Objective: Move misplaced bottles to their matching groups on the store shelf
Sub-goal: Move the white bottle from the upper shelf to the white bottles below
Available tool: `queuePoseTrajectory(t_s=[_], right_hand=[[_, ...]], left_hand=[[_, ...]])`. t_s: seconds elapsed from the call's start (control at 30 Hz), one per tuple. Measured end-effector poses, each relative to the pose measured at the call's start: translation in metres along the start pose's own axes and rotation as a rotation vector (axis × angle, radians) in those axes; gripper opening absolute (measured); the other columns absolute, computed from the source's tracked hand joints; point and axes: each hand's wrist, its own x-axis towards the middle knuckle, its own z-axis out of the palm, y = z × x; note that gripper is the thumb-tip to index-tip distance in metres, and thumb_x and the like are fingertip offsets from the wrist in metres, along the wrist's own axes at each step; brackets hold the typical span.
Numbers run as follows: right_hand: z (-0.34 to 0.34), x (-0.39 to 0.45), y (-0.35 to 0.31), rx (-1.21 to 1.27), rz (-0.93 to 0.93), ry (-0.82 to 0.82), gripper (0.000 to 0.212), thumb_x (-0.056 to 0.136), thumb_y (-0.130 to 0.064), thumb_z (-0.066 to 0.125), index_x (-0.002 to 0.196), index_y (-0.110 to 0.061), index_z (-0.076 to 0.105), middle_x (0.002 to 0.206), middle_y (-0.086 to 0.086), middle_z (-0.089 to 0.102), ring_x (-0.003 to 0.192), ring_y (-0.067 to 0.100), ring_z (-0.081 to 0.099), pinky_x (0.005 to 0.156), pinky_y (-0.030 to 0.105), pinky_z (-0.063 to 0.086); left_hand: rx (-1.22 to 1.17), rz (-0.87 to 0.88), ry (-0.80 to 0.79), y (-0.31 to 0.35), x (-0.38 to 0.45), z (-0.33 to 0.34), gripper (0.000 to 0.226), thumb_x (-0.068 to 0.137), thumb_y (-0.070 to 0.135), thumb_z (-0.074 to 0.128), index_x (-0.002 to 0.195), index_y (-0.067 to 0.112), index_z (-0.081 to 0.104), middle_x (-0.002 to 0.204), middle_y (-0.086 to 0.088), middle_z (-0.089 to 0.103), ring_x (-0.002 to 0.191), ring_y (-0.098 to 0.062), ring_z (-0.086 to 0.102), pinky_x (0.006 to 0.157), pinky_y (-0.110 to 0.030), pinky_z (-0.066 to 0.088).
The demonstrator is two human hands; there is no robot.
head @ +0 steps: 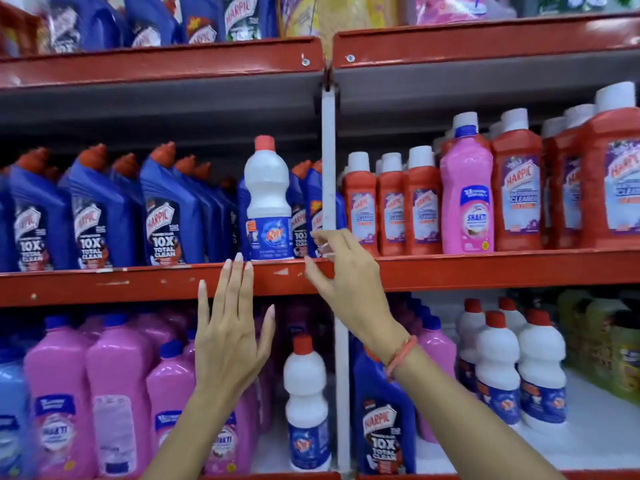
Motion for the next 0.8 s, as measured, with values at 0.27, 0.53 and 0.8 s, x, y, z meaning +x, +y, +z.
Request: queuePoseTrajectory(t_s=[0.27, 0.53, 0.8], right_hand=[[0.072, 0.060, -0.027, -0.097, 0.302, -0.108, 0.067, 0.078, -0.046, 0.075, 0.122, -0.004, 0.046, 0.117, 0.013, 0.060, 0.108, 0.030, 0.060, 0.080, 0.035, 0.045], [0.085, 0.069, -0.016, -0.050, 0.320, 0.009, 0.065, 0.071, -0.050, 0.079, 0.112, -0.008, 0.053, 0.102, 0.007, 0.068, 0.093, 0.024, 0.067, 0.068, 0.028, 0.046], [0.036, 0.084, -0.031, 0.043, 0.169, 0.151, 0.062, 0.071, -0.054, 0.078, 0.111, -0.011, 0.058, 0.101, 0.005, 0.071, 0.092, 0.021, 0.069, 0.076, 0.042, 0.058]], left_hand=[[0.049, 0.018, -0.028, -0.030, 0.002, 0.016, 0.071, 0.098, 0.045, 0.035, 0.154, 0.005, 0.019, 0.164, -0.014, 0.020, 0.153, -0.027, 0.017, 0.122, -0.055, 0.021], [0.055, 0.060, -0.077, -0.036, 0.002, 0.016, 0.077, 0.097, 0.051, 0.036, 0.155, 0.005, 0.016, 0.165, -0.015, 0.014, 0.154, -0.028, 0.013, 0.123, -0.053, 0.019], [0.038, 0.044, -0.104, -0.026, 0.001, 0.008, 0.078, 0.096, 0.054, 0.035, 0.157, 0.013, 0.009, 0.167, -0.009, 0.007, 0.154, -0.022, 0.009, 0.122, -0.060, 0.013]])
